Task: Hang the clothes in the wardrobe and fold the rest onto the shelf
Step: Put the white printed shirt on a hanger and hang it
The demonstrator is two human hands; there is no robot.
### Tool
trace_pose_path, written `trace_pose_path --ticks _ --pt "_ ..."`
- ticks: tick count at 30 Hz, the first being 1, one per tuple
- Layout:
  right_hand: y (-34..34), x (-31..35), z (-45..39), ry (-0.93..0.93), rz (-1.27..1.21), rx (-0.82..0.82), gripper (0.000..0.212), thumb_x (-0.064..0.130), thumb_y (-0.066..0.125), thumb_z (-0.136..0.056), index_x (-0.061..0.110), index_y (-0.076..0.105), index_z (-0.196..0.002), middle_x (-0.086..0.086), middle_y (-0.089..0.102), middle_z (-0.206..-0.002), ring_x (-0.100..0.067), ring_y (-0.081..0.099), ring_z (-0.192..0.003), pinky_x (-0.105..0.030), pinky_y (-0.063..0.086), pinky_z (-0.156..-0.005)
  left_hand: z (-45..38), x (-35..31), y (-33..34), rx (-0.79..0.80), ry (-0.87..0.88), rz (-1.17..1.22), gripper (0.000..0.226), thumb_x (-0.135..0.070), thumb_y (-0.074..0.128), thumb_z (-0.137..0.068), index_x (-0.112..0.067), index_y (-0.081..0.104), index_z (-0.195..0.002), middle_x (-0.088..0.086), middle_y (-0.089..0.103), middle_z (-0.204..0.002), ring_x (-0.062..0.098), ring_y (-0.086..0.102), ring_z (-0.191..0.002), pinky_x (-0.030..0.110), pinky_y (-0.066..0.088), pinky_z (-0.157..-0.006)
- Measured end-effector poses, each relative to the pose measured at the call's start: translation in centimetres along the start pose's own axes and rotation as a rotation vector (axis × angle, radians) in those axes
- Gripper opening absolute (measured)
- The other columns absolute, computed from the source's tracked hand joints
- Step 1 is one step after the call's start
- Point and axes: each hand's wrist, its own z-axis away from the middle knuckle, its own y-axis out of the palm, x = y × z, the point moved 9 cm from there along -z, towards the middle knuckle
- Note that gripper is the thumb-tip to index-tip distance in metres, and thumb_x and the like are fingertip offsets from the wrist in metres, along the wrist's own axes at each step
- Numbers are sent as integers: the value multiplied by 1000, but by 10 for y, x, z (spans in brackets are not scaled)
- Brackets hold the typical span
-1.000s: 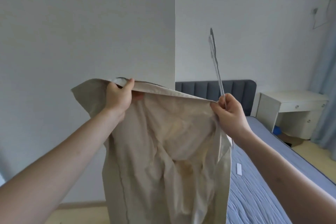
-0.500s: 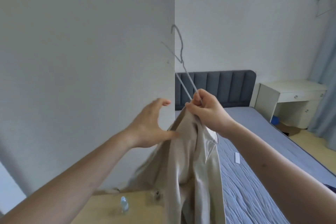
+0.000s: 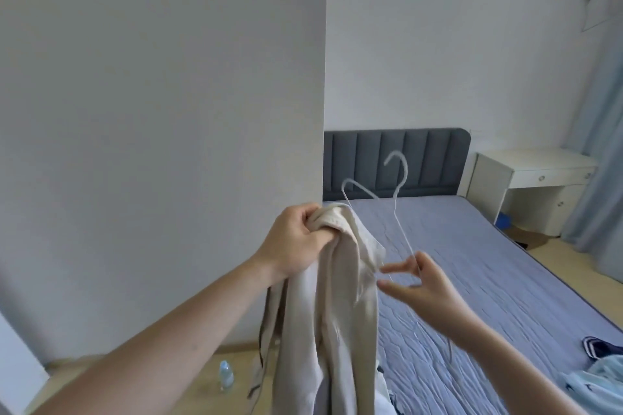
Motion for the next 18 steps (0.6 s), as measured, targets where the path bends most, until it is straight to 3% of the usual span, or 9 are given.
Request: trace_pose_path --ticks 2,5,8,11,14,18 --pt "23 -35 12 81 -7 63 70 51 88 -64 8 42 -92 22 74 -109 0 50 -51 -30 47 -67 -2 -7 -8 -23 18 70 28 -17 69 -79 -2 48 -69 -4 41 -66 10 37 -64 26 33 -60" --pt "59 -75 21 194 -26 106 61 34 92 -69 13 38 -88 13 76 -103 -1 66 -86 -23 46 -74 -5 -18 -19 -37 39 119 27 -10 68 -81 3 46 -71 -1 41 -69 11 39 -67 25 34 -61" --pt "85 -88 21 220 -46 120 58 30 88 -74 16 34 -86 7 77 -92 -9 55 -69 -19 43 -60 -5 -20 -33 -54 30 133 26 -6 68 -84 8 48 -76 3 42 -72 12 40 -70 24 35 -63" --pt "97 -85 12 188 -48 98 55 30 85 -76 16 33 -84 10 77 -90 -14 52 -72 -29 41 -66 -1 -12 -50 -70 -9 147 22 -4 67 -86 10 51 -81 4 46 -75 12 44 -72 20 37 -64" --pt "111 -74 0 139 -69 105 45 18 79 -84 15 34 -79 1 74 -78 -15 50 -68 -25 43 -62 6 -3 -62 -73 -33 164 24 -8 67 -86 11 52 -84 5 48 -76 13 46 -74 25 39 -68" --pt "108 -49 -14 69 -144 26 37 7 68 -93 16 35 -78 -3 51 -71 -14 39 -65 -23 38 -59 15 15 -102 -180 -73 160 18 -21 71 -82 -7 75 -92 0 75 -92 12 66 -87 29 50 -82"
